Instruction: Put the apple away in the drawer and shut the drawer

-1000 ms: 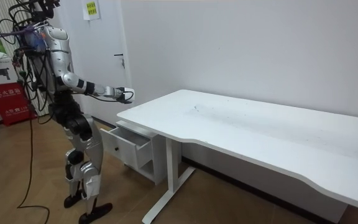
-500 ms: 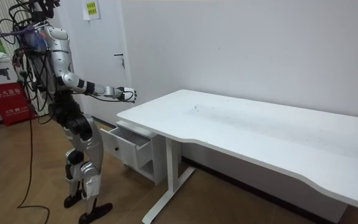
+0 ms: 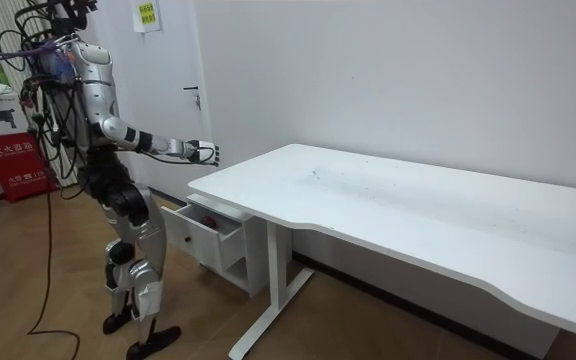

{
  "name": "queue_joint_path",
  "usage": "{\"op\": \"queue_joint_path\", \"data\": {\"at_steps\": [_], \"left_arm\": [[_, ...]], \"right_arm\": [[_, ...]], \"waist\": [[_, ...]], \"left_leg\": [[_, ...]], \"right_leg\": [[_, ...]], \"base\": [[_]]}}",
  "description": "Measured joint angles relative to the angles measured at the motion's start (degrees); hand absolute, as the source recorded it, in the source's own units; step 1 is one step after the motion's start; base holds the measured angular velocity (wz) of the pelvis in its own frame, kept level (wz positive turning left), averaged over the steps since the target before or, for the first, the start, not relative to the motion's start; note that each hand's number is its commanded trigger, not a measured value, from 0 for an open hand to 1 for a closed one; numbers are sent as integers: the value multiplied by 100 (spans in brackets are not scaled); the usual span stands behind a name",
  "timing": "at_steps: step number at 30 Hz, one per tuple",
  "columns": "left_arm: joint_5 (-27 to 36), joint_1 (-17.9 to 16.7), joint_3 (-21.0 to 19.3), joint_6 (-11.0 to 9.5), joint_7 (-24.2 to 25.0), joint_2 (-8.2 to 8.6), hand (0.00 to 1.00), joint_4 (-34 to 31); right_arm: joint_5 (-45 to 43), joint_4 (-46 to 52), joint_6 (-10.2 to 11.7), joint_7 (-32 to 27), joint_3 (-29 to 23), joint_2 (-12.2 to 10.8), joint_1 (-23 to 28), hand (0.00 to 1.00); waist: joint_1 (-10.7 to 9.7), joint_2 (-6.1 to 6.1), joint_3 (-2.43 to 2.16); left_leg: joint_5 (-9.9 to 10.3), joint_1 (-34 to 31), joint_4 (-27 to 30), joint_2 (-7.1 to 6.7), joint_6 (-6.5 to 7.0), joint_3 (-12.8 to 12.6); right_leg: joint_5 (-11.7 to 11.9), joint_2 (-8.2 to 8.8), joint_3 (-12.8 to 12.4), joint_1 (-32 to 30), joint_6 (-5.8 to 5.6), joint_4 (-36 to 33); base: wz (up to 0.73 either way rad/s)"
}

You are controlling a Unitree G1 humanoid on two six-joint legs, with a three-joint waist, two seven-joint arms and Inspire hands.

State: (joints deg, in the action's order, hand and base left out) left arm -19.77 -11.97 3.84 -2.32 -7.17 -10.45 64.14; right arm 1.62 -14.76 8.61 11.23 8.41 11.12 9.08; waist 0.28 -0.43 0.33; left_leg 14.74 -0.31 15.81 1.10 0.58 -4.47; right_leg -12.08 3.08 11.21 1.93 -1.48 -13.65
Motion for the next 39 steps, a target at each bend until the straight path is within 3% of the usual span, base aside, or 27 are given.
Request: {"op": "queue_joint_path", "data": {"at_steps": [17,20,22,23,25,26,27,28,29,30,31,32,34,37,39], "left_arm": [[53,3,-6,-13,-7,1,0,4],[130,141,-10,-35,28,36,0,42],[176,340,-22,-68,102,42,0,267],[176,376,-44,-76,125,38,0,287],[252,539,-46,-123,149,12,0,528],[307,540,-44,-133,151,12,0,580],[344,558,-34,-142,168,16,0,602],[350,520,-53,-144,182,13,0,628],[362,527,-62,-143,186,3,0,659],[450,526,-58,-134,189,-61,0,681],[529,522,-31,-123,184,-116,0,673],[599,534,-17,-122,185,-146,0,672],[810,608,-16,-5,192,-210,0,675],[916,703,-23,207,235,-211,0,667],[916,697,-16,313,249,-206,0,669]], "right_arm": [[13,0,0,49,-4,-23,2,0],[16,-9,-4,11,-94,-5,1,0],[7,-29,-16,-3,-145,-11,-44,0],[11,-29,-22,-13,-163,-18,-57,0],[15,-75,-60,-31,-207,3,-95,0],[18,-104,-60,-28,-231,7,-103,0],[6,-144,-69,-33,-307,6,-110,0],[24,-144,-73,-18,-379,23,-128,0],[47,-142,-73,9,-425,25,-144,0],[63,-143,-67,53,-489,11,-185,0],[63,-143,-66,99,-536,24,-240,0],[71,-143,-65,128,-552,27,-292,0],[134,-184,-49,155,-616,82,-380,0],[218,-426,-57,126,-739,169,-389,0],[325,-490,-58,28,-738,229,-385,0]], "waist": [[-31,24,4],[-106,99,40],[-140,161,59],[-153,170,64],[-175,112,78],[-178,110,76],[-206,160,70],[-210,265,41],[-210,320,49],[-246,392,88],[-234,450,71],[-244,453,78],[-293,602,109],[-313,627,109],[-316,627,107]], "left_leg": [[7,-61,101,-10,10,-20],[62,-214,344,-11,97,-155],[131,-348,549,-13,215,-494],[154,-403,606,-27,255,-518],[274,-513,872,-194,448,-514],[331,-515,947,-247,503,-515],[456,-542,1134,-302,605,-475],[548,-604,1335,-298,712,-414],[575,-619,1439,-284,752,-406],[652,-623,1633,-290,859,-342],[681,-700,1779,-274,904,-303],[690,-738,1842,-260,926,-280],[688,-917,2010,-153,1003,-182],[660,-1049,2093,-152,1127,-133],[704,-1158,2242,-152,1202,-134]], "right_leg": [[0,44,80,7,-1,-20],[-46,142,237,-98,-61,-357],[-133,340,259,-467,-118,-1149],[-142,434,262,-617,-133,-1433],[-79,841,221,-1252,-168,-2855],[9,917,136,-1379,-166,-3178],[349,1022,-4,-1658,-159,-3772],[930,1102,-114,-2024,-138,-4371],[1322,1096,-237,-2230,-121,-4695],[1821,1084,-371,-2691,-2,-5647],[1629,1048,-409,-3138,34,-6837],[1468,978,-424,-3371,24,-7478],[864,663,-336,-4063,-7,-9004],[479,457,-314,-4762,-46,-9626],[351,387,-321,-5094,-71,-9796]], "base": [[2],[32],[32],[28],[36],[34],[28],[23],[21],[16],[17],[16],[17],[12],[0]]}}
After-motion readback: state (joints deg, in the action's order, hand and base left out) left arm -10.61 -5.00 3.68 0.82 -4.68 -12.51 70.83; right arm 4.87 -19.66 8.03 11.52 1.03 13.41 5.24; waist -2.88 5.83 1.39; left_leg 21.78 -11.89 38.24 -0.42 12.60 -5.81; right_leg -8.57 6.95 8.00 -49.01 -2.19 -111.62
